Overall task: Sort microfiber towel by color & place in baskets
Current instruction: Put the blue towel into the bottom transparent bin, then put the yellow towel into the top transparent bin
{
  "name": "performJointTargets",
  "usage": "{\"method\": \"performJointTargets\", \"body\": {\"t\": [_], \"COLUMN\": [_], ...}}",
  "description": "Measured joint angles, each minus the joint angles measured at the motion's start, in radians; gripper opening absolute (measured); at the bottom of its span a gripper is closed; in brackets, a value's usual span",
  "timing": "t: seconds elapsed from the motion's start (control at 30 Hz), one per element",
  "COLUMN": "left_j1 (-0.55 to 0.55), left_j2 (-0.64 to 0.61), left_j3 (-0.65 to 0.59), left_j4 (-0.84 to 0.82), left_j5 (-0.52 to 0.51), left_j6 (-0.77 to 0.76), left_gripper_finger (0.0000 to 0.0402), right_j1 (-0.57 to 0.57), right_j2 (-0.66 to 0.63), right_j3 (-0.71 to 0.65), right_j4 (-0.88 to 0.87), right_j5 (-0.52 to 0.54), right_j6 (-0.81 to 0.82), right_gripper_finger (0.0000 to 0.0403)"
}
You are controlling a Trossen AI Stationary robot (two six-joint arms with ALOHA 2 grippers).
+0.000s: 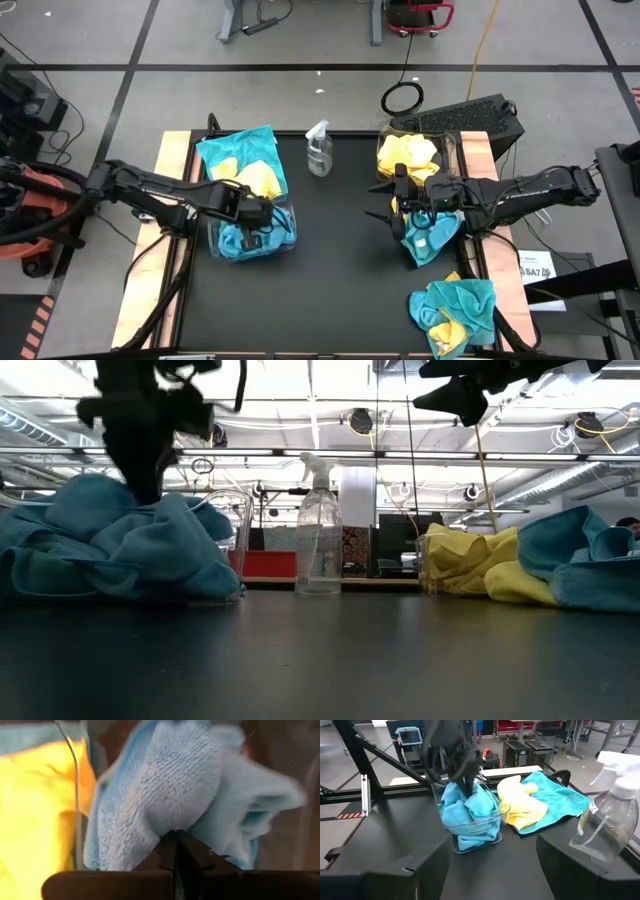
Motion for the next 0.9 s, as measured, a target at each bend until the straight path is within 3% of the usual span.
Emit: {"method": "performJointTargets", "body": {"t": [0.33,0.53,0.67,0.8,0.9], "left_j1": [0.008,0.015,0.018,0.027,0.05], "left_j2": [0.013,-0.006,-0.048,-0.103,-0.144], "left_j3": [-0.191,-0.16,-0.063,0.043,0.093], "left_j4": [0.261,0.237,0.151,0.066,0.001], "left_j5": [0.076,0.211,0.215,0.128,-0.033], "left_j6": [-0.127,-0.138,-0.111,-0.053,-0.004], "left_gripper_finger": [0.0006,0.0028,0.007,0.0119,0.0151], "right_j1": [0.0,-0.023,-0.039,-0.039,-0.039], "right_j2": [0.0,0.0,0.0,0.0,0.0], "right_j3": [0.0,0.0,0.0,0.0,0.0], "right_j4": [-0.006,0.0,0.008,0.008,0.008], "right_j5": [-0.03,-0.03,-0.03,-0.031,-0.054], "right_j6": [-0.018,-0.026,-0.021,0.006,0.019], "right_gripper_finger": [0.0281,0.0281,0.0281,0.0281,0.0281]}}
